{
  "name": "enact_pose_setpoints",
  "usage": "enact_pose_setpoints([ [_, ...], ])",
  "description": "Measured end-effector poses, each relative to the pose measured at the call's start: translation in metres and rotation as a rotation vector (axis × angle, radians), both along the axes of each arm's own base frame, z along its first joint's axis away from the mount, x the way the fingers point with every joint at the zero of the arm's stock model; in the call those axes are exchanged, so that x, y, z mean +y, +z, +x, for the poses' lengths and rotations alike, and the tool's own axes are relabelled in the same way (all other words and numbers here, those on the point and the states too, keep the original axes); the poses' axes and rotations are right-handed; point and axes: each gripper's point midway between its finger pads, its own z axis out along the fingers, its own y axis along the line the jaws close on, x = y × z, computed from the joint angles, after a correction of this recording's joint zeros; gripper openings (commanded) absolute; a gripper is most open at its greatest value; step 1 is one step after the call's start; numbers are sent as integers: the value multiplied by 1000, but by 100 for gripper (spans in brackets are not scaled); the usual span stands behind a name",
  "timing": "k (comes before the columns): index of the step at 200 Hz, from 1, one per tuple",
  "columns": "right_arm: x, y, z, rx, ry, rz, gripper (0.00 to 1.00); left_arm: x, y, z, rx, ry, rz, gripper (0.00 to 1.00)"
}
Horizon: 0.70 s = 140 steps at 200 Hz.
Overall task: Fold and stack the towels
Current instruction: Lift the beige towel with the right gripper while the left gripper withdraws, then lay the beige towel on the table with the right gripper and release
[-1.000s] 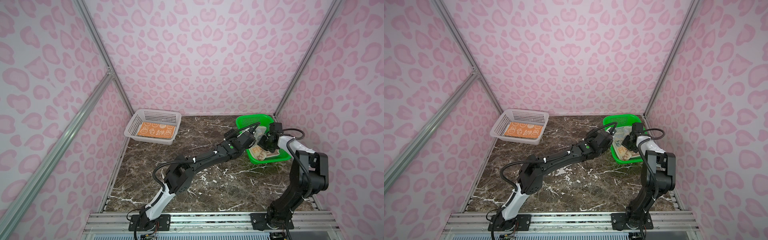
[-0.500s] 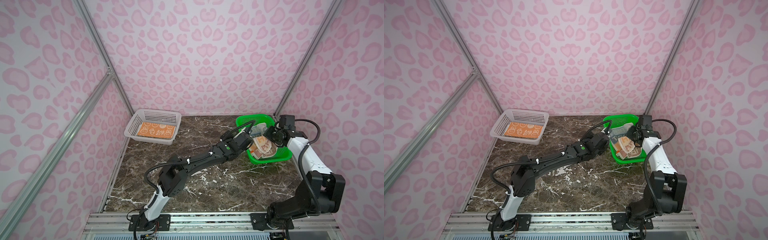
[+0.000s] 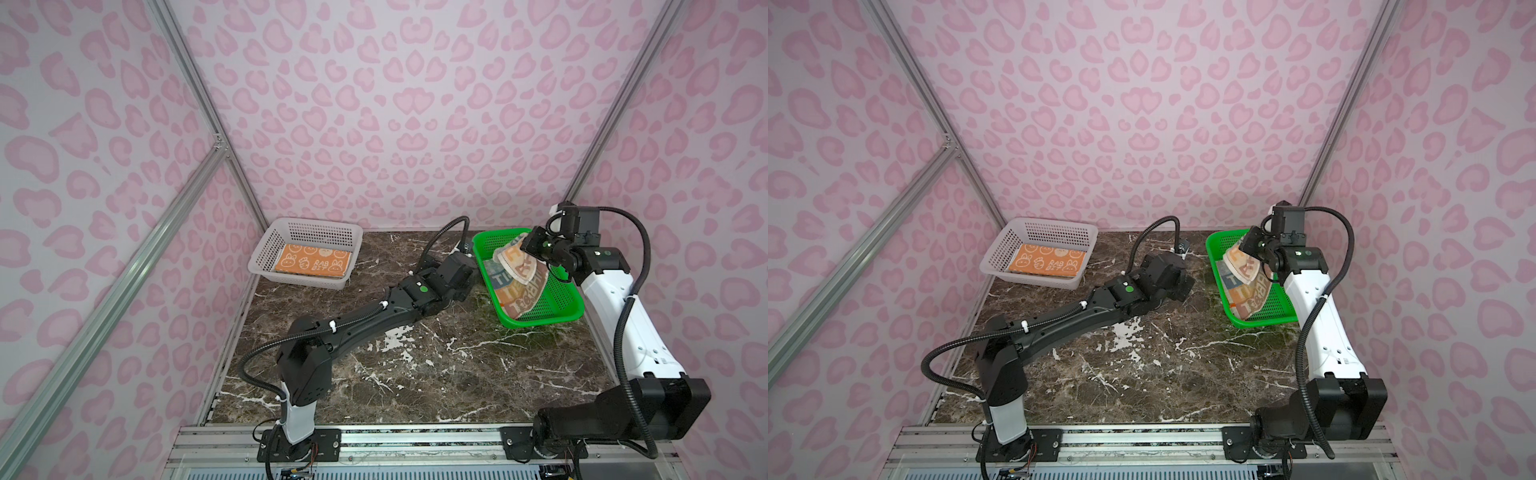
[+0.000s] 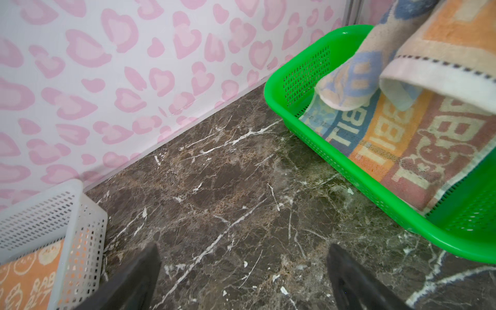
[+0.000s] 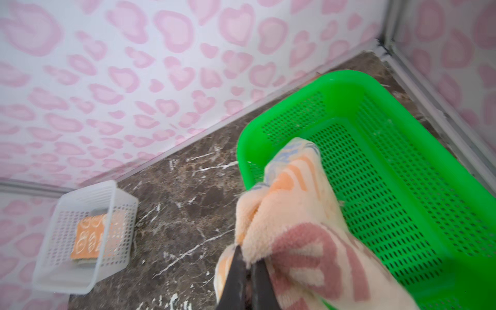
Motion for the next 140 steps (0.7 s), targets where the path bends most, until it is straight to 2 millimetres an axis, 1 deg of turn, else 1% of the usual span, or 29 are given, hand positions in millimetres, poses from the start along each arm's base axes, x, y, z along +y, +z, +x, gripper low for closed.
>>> enact_pose_setpoints([
  [9,22,20,-1,-44,54,-2,0,10,5,-2,7,13,-28,98],
  [13,35,30,-3,-68,85,0,0,15,8,-3,10,19,-39,98],
  [17,44,37,-4,-82,106,-1,0,19,9,-4,13,24,-49,98],
  [25,70,54,-8,-118,168,6,0,30,15,-5,14,41,-68,98],
  [41,117,80,-16,-165,278,19,0,54,26,-9,12,75,-108,98],
  [51,145,96,-22,-191,342,28,0,72,34,-11,2,104,-138,98],
  [59,164,108,-25,-217,384,31,0,87,40,-14,-3,128,-155,98],
  [71,188,120,-31,-241,434,40,0,110,48,-17,-19,167,-190,98],
  [79,200,121,-35,-243,464,47,0,125,50,-22,-24,191,-208,98],
  [87,211,117,-39,-233,497,56,0,138,50,-28,-29,212,-219,98],
  [96,220,107,-40,-211,519,67,0,151,50,-34,-35,229,-241,98],
  [108,231,85,-44,-157,547,77,0,169,48,-43,-40,259,-255,98],
  [117,237,69,-48,-110,560,84,0,179,45,-47,-44,277,-264,98],
  [124,243,60,-53,-85,578,85,0,185,43,-51,-45,290,-268,98],
  [131,249,55,-59,-70,601,86,0,191,41,-54,-46,300,-274,98],
  [140,258,54,-66,-63,631,92,0,196,39,-58,-45,307,-277,98],
])
